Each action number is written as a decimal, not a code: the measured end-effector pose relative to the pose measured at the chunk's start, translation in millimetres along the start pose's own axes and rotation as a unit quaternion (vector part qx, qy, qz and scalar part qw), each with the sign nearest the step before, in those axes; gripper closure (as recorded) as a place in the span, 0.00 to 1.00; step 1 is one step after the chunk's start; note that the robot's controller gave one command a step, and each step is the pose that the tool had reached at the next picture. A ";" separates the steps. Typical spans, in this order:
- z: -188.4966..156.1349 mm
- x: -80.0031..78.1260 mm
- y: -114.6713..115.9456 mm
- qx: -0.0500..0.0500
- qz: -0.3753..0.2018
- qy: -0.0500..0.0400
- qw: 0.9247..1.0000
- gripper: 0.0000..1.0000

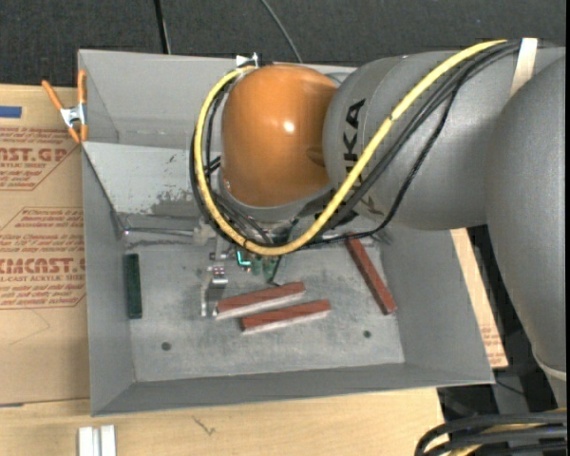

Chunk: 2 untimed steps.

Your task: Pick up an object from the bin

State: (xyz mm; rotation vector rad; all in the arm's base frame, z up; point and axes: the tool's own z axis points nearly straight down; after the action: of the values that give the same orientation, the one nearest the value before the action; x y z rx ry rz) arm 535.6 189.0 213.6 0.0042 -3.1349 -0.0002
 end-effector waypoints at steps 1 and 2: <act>-4.6 -1.9 -1.0 -0.001 0.001 -0.004 1.000 0.00; 40.8 -1.9 -22.0 -0.001 -0.022 -0.008 1.000 0.00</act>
Offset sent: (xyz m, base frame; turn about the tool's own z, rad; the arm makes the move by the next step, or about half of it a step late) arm -0.0019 -0.0555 -0.1105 -0.1020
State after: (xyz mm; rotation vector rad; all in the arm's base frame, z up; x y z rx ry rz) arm 537.3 167.0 172.9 0.0745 -3.1492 -0.0049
